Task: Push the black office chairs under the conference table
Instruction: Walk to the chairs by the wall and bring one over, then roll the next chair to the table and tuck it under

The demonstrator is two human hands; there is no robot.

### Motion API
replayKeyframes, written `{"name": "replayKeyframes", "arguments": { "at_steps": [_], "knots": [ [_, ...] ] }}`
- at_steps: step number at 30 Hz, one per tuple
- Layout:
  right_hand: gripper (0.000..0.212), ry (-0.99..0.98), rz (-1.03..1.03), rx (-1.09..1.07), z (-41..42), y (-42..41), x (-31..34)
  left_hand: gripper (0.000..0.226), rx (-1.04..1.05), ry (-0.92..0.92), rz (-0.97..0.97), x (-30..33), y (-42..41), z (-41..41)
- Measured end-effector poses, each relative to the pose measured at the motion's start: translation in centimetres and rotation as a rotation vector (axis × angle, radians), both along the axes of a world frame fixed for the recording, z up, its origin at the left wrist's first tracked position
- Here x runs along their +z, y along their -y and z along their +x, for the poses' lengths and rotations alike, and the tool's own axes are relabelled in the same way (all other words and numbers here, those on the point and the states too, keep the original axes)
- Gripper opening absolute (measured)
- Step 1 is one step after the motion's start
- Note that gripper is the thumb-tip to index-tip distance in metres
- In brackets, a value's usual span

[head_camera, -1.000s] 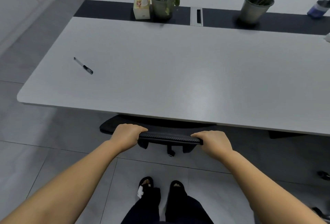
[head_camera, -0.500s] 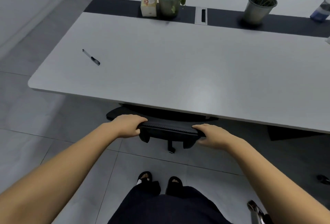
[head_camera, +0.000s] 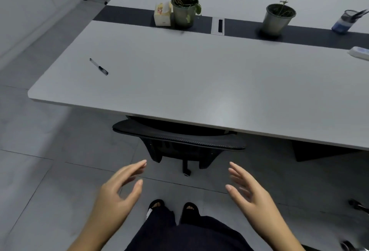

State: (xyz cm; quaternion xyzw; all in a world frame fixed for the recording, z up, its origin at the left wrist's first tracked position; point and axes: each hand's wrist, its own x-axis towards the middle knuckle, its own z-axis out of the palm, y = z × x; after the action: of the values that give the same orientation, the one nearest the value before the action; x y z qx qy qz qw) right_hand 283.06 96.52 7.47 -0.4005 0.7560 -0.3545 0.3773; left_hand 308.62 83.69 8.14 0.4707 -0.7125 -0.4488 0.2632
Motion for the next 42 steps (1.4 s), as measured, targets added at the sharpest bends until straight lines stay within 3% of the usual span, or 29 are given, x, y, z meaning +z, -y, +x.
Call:
{"name": "replayKeyframes", "arguments": {
  "at_steps": [4,11,23,29,33,36,42],
  "knots": [
    [0.042,0.200,-0.025,-0.174,1.7,-1.8,0.1,0.058,0.058,-0.149,0.161,-1.1,-2.1,-0.5],
    [0.038,0.236,-0.150,-0.471,5.8,-3.5,1.5,0.062,-0.163,-0.134,0.187,-0.1,-0.2,0.4],
    [0.038,0.226,-0.204,-1.138,19.4,-13.5,0.8,0.062,-0.783,-0.077,0.279,0.0,-2.7,0.5],
    [0.037,0.171,-0.265,-1.432,23.0,-19.1,1.9,0.046,-1.078,-0.081,0.238,0.3,-7.0,-3.0],
    [0.035,0.124,-0.279,-1.574,23.7,-23.0,2.3,0.040,-1.228,-0.110,0.229,0.3,-11.1,-6.4],
    [0.038,0.085,-0.271,-1.645,23.2,-26.2,2.3,0.047,-1.316,-0.121,0.197,-0.1,-14.7,-9.0],
    [0.038,0.038,-0.253,-1.652,19.7,-32.8,2.0,0.050,-1.386,-0.127,0.149,-0.4,-21.5,-14.2]
  ]
}}
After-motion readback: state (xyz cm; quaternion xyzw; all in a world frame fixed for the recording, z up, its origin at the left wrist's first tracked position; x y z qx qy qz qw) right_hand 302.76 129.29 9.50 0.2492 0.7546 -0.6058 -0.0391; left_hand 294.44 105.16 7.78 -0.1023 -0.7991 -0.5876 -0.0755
